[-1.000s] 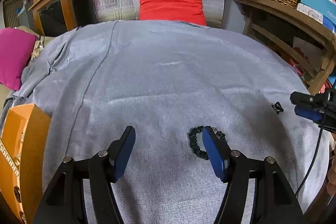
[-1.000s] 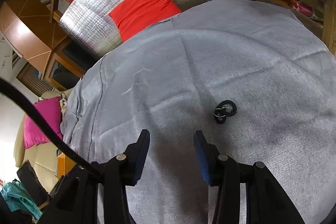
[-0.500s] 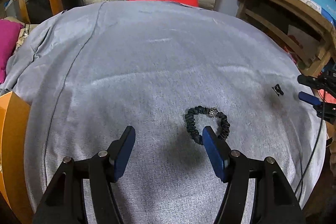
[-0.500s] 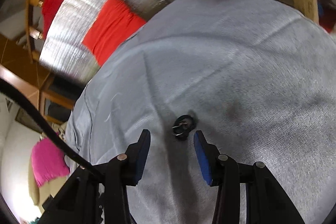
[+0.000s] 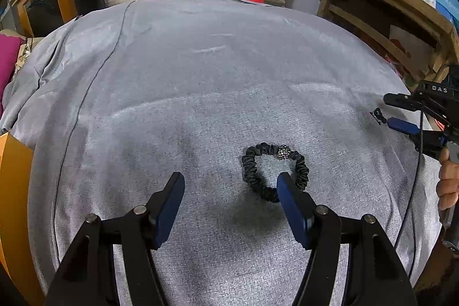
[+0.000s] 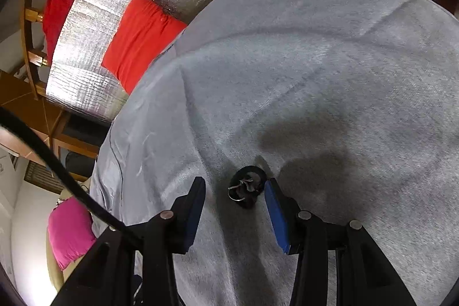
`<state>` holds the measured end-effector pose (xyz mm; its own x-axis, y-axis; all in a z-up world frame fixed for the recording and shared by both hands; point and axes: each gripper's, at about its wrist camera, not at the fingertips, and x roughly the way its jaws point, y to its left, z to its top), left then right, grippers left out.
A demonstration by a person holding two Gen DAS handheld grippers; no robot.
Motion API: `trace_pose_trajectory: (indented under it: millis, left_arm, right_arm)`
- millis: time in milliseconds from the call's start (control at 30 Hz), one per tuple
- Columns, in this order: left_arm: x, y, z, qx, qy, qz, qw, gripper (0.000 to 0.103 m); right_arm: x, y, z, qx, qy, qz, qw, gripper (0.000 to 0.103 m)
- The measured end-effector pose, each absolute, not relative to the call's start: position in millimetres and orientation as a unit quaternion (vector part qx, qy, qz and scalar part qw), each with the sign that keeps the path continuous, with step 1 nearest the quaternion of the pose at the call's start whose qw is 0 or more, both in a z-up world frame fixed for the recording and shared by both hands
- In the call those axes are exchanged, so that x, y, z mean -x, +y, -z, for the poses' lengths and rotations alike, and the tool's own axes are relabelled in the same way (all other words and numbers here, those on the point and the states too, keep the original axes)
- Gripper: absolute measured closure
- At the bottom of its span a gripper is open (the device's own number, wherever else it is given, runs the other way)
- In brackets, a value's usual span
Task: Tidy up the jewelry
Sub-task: 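Grasp the small black ring hair tie with the right tool, then lower the left tool around the black scrunchie and close on it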
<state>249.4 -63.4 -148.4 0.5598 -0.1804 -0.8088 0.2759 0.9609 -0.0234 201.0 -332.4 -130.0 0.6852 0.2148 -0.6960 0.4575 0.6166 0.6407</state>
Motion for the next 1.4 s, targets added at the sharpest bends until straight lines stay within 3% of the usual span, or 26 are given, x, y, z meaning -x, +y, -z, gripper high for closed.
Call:
trace_pose_trajectory:
  millis: [367,833,1200,1300,1400]
  left_arm:
    - [-265,-62,155,-0.03,0.468,0.149,0.871,0.035]
    - [-265,-63,156,-0.009,0.477,0.173,0.862,0.035]
    - [-262,-77,160,-0.013,0.476,0.188,0.859,0.035]
    - [-261,-81,161,-0.016,0.475,0.189,0.859,0.035]
    - [-258,-84,160,-0.012,0.472,0.199,0.859,0.036]
  right_arm:
    - [-221,-318,134,-0.359,0.424,0.104,0.825,0.073]
    - [-214,-320,132,-0.364,0.425,0.105,0.822,0.071]
    - [-221,-307,132,-0.334,0.425,0.106,0.835,0.061]
    - [-225,-304,133,-0.321,0.432,0.102,0.836,0.076]
    - [-226,-302,134,-0.314,0.434,0.1,0.838,0.077]
